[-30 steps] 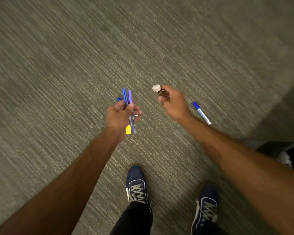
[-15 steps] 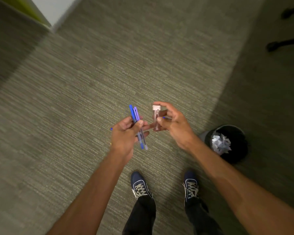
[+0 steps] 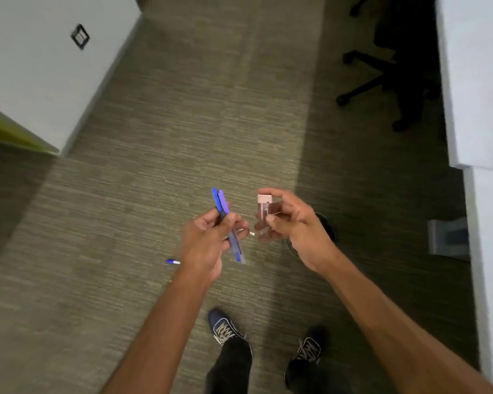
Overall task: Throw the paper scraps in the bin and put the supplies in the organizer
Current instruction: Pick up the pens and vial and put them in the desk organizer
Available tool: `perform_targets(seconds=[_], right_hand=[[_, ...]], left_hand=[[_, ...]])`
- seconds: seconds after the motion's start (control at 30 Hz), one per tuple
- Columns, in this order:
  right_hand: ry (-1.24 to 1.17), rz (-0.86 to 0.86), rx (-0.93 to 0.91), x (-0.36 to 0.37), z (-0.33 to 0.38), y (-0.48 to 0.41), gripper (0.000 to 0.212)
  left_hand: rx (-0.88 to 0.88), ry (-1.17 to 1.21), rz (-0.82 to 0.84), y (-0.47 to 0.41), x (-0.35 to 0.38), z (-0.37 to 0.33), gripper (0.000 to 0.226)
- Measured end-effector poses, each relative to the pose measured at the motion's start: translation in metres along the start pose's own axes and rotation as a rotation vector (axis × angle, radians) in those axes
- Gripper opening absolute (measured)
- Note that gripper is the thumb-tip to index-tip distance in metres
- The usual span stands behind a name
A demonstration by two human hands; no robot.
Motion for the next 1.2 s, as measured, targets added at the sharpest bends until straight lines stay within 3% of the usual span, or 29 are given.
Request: perform_targets(seconds=[0.23,0.47,0.77,1.0,1.07,1.2], right_hand=[[-0.065,-0.139,-0.074,-0.118,0.045,0.093,0.044],[0.026,-0.313,-0.161,-0.228,0.052,0.193,0.043],[-0.005,-0.623,-0.129,-0.338,0.024,0.302,0.042],[-0.112,-0.823,-0.058,-0.407,0.002,0.347,0.055],[-0.141,-0.861,-0.056,-0.426,-0.002,0.353,0.05],[-0.044,-0.99,0.008,-0.465,-0.009,0.36,0.042]], left_hand=[[-0.064,0.023,0.108,0.061,0.129,0.026,0.013],[-0.107,-0.006,0.22,0.124,0.243,0.078,0.014],[-0.217,-0.106,0.364,0.185,0.356,0.148,0.016],[-0.289,-0.222,0.469,0.204,0.435,0.193,0.029],[-0.299,-0.265,0.491,0.204,0.457,0.203,0.035],[-0.317,-0.348,0.527,0.197,0.502,0.223,0.023]])
Point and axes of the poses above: each hand's wrist, its own y-axis away from the middle knuckle, its own x-axis out of the palm, z = x × y, the point moved 7 cm from there along -y, towards the middle knuckle, and after that the axes turned 11 degrees about y, right-handed, at the moved point
